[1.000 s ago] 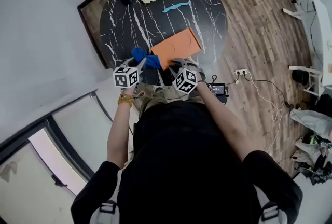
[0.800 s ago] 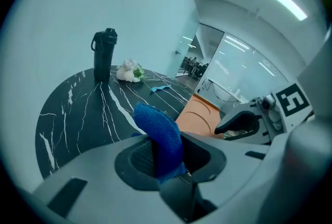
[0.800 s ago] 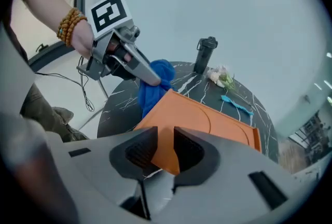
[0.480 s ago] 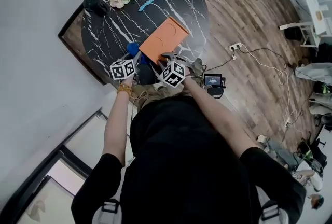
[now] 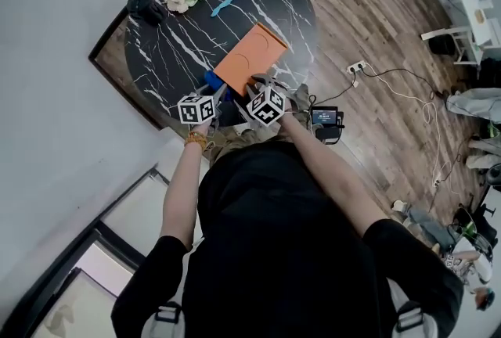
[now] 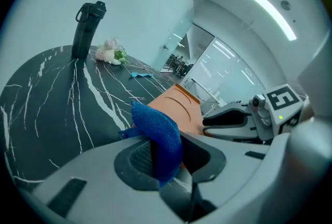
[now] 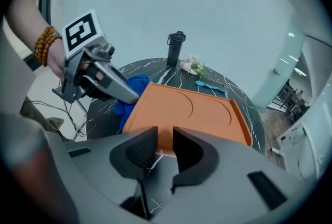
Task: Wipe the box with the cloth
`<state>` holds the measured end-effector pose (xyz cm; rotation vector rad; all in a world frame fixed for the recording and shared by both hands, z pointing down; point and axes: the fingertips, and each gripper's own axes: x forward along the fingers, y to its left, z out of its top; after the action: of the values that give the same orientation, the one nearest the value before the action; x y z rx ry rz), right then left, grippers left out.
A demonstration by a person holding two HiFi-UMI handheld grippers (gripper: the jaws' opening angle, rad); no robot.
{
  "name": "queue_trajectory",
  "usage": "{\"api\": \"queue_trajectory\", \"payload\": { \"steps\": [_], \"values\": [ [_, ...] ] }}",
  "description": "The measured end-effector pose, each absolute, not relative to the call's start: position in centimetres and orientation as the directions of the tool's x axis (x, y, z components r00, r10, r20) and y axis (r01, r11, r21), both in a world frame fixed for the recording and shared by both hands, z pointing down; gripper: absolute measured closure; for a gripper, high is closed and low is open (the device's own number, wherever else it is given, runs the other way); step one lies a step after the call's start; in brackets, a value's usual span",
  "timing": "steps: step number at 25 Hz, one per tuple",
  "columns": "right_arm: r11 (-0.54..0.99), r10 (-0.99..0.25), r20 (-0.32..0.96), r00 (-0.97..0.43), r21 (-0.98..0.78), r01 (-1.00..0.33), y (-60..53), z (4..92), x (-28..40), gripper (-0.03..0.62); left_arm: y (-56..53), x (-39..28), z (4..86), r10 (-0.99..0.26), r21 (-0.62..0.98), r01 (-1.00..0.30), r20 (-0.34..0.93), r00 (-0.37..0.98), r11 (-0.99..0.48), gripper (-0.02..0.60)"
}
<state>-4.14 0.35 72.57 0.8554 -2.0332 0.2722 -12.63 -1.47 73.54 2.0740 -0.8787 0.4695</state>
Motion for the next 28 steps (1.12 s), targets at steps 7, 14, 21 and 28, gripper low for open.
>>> {"api": "queue_trajectory", "payload": {
  "steps": [7,14,21,28],
  "values": [
    [0.612,-0.568,0.766,-0.299,0.15,-0.777,-1.7,71.6,-1.2,0.511,2.6,-8.8,73.3,-0.302,0.615,-0.629,0.558,0.773,-0.475,0.477],
    [0.673,-0.523,0.602,-0.604,-0.144,-0.726,-1.7,66.9,-1.5,0.511,7.6,-5.4,66.5,-0.073,0.714,-0.327,0.363,0.929,-0.619,0.477],
    [0.955,-0.107,0.439,-0.892,-0.205,-0.216,5.3,59.7,-6.8,0.388,2.6,-9.5,58.9,-0.382,0.799,-0.335,0.143,0.913,-0.5,0.477],
    [0.98,-0.041,0.454,-0.89,-0.157,-0.126,3.9,61.0,-9.6,0.425,1.9,-8.1,58.6,-0.524,0.832,-0.376,0.124,0.842,-0.407,0.467]
  ]
}}
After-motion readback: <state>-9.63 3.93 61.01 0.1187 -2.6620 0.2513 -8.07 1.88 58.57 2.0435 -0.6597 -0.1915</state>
